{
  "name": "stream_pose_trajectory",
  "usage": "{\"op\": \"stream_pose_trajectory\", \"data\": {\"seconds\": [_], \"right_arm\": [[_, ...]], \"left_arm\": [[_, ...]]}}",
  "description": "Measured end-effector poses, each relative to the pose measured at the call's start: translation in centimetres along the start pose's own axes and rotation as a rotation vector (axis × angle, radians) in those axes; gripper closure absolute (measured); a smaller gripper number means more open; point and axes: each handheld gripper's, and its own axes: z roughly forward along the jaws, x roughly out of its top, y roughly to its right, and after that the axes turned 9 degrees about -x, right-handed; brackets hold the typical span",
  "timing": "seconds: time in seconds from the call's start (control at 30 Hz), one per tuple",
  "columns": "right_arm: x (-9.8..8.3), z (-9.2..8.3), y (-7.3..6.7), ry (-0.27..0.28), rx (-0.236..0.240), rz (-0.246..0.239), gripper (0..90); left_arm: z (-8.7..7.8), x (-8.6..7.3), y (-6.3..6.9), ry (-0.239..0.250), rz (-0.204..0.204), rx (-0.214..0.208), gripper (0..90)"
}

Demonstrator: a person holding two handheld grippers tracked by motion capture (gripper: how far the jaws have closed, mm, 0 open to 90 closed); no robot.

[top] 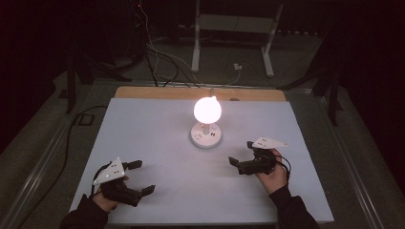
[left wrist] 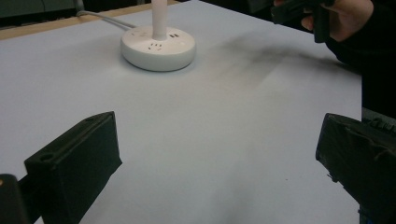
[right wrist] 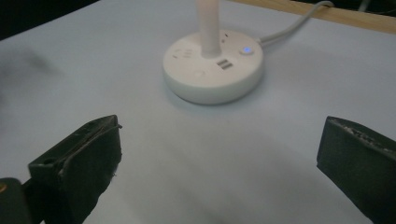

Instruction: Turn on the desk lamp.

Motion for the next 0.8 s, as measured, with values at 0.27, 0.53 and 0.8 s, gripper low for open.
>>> {"op": "stream_pose_trajectory", "data": {"seconds": [0.27,0.53,0.8], "right_arm": [[-2.2,-2.7,1.1,0.012,-0.067,-0.004,0.0],[-4.6,-4.8,2.1,-0.013,-0.089,0.038,0.0],[-7.0,-6.5,3.2,-0.060,-0.148,0.067,0.0]], "left_arm": [[0.0,0.0,0.0,-0.002,-0.002,0.001,0.3],[0.0,0.0,0.0,-0.003,-0.002,0.002,0.3],[0.0,0.0,0.0,-0.003,-0.001,0.005,0.3]]}}
